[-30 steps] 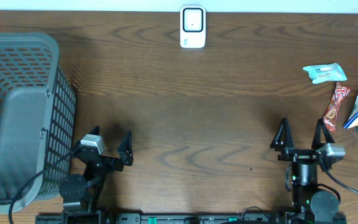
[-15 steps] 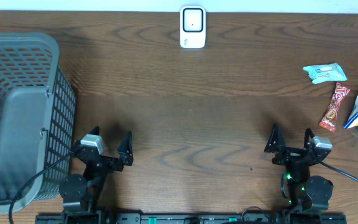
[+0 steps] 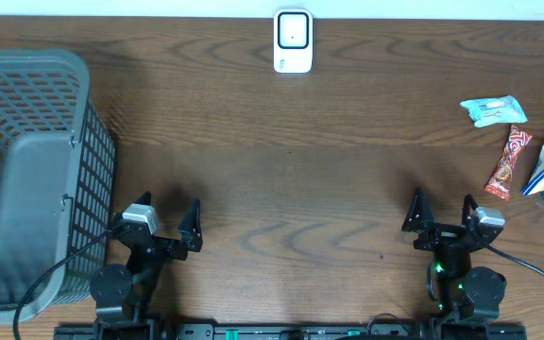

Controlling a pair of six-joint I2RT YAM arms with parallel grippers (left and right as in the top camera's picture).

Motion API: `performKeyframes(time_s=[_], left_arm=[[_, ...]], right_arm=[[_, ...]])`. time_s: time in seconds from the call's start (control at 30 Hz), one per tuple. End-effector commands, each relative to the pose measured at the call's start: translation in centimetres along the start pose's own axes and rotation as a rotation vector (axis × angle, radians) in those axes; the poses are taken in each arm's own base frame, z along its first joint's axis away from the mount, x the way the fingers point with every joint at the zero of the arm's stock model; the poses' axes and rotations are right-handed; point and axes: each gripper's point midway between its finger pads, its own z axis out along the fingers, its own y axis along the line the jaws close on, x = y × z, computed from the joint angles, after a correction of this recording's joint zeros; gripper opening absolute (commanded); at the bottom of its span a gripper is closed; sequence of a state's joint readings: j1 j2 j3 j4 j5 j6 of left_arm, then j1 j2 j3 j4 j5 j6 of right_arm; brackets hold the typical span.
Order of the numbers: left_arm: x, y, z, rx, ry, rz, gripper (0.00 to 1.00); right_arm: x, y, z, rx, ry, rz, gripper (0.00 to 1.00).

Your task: Scan the item barcode

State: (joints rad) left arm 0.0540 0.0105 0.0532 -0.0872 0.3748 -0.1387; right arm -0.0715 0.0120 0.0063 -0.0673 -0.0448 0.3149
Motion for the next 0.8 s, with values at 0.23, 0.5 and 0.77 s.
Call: performKeyframes(time_s=[0.23, 0.5, 0.77], left_arm=[[1.3, 0.2, 0.1, -0.001, 0.036, -0.020, 0.98], [-0.8, 3.6, 0.0, -0.197, -0.088, 0.029, 0.98], [0.8, 4.5, -0.1, -0.254, -0.022, 0.078, 0.98]], right_arm=[[0.1, 0.1, 0.0, 0.001, 0.000, 0.009, 0.99], [0.1, 0.1, 0.0, 0.001, 0.000, 0.009, 0.99], [0.1, 0.1, 0.0, 0.001, 0.000, 0.009, 0.99]])
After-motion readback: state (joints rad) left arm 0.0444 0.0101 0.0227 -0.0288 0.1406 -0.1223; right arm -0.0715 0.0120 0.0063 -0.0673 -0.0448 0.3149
